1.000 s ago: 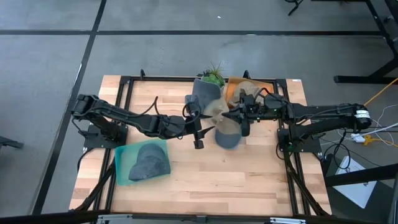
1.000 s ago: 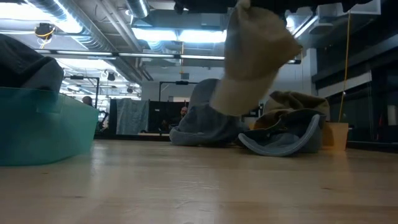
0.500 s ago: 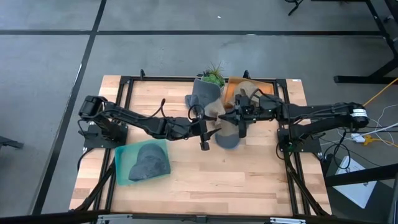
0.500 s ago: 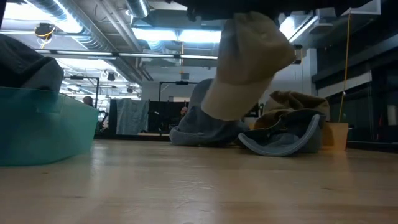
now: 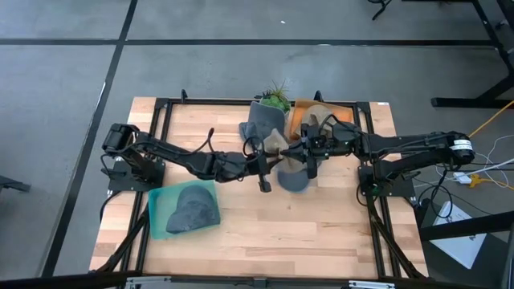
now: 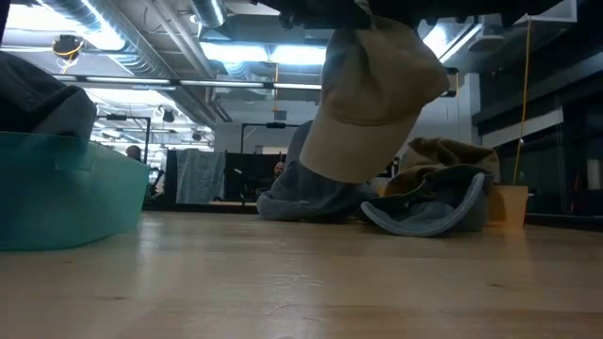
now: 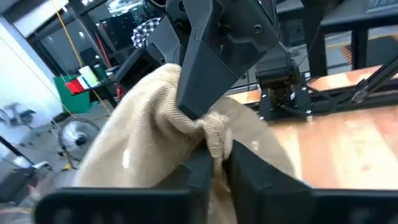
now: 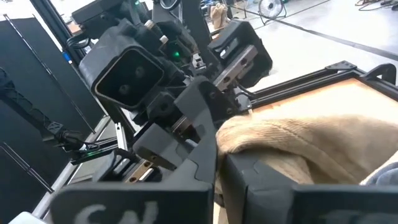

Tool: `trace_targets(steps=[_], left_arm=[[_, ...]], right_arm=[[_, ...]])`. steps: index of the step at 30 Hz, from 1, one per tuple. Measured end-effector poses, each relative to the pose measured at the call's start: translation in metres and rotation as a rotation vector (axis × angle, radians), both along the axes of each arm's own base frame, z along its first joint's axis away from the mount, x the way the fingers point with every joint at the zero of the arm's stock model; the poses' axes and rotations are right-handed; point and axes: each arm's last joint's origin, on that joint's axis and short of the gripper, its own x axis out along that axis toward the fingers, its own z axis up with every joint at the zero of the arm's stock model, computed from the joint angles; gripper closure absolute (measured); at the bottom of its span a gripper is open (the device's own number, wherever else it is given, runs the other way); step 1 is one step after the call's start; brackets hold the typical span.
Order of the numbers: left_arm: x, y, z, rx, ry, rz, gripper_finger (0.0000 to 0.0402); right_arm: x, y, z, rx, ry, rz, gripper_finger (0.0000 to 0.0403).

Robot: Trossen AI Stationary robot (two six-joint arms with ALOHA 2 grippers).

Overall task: Pick & Place hat
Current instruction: Put the brown cap into the orange bin

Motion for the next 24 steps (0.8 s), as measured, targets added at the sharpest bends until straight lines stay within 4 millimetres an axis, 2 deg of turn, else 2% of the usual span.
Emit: trace_targets(steps=[2,8,13,17,24], left_arm=[[-0.001,-0.001,0.000,0.024,0.009,0.020,0.0384],[-0.003,-0.006,-0.002,0.039,0.041,0.043,0.0379],[-0.018,-0.019,0.001,-0.033,0.125,-0.009,0.0385],[-0.038,-0.025,0.007,-0.185,0.209,-0.096,0.0385],[-0.071,-0.020,0.022,-0.488,0.336,-0.242,0.0384]], right_arm=[[0.000,0.000,0.000,0.002,0.001,-0.001,0.0391],[0.000,0.000,-0.001,-0.033,0.007,0.003,0.0391],[-0.001,0.002,-0.003,-0.114,0.019,0.079,0.0382],[-0.003,0.004,0.000,-0.131,-0.003,0.161,0.0345],[-0.003,0.007,0.000,-0.156,-0.017,0.248,0.0240]])
